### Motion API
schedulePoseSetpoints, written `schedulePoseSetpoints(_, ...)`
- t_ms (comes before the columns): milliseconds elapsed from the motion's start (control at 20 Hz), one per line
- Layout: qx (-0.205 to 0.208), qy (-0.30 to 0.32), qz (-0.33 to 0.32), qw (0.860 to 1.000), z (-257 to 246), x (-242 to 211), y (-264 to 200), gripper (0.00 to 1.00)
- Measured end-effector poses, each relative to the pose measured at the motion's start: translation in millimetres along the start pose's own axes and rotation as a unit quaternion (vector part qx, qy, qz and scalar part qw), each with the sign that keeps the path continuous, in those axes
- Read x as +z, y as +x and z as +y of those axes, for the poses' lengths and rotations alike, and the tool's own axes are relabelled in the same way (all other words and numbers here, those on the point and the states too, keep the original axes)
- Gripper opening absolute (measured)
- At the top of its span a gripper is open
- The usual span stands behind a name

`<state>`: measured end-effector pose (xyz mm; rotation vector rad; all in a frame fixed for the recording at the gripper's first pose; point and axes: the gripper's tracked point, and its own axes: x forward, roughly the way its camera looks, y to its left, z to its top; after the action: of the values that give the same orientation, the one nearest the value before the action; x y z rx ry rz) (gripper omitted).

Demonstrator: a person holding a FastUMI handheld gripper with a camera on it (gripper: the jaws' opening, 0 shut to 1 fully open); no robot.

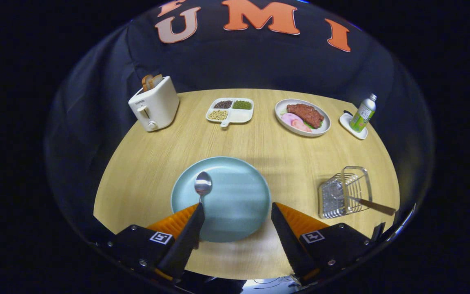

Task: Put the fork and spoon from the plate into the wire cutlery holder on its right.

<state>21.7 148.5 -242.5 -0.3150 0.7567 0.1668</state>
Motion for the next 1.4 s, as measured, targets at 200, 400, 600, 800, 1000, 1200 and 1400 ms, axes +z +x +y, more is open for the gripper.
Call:
schedulePoseSetpoints(200, -0.007, -0.025, -0.007, 1.0, 24, -12, 21, 0.99)
schedulePoseSetpoints(400, -0.005, -0.027, -0.007, 1.0, 41, -27, 41, 0.99)
schedulePoseSetpoints(600, -0.006, -0.028, -0.013, 1.0, 51, -37, 54, 0.91)
schedulePoseSetpoints(800, -0.003, -0.016, -0.014, 1.0, 55, -49, 64, 0.71)
schedulePoseSetpoints(1000, -0.005, -0.012, -0.017, 1.0, 53, -55, 66, 0.45)
schedulePoseSetpoints(1200, -0.001, -0.01, -0.016, 1.0, 54, -57, 67, 0.17)
schedulePoseSetpoints(1400, 0.004, -0.003, -0.015, 1.0, 55, -54, 63, 0.09)
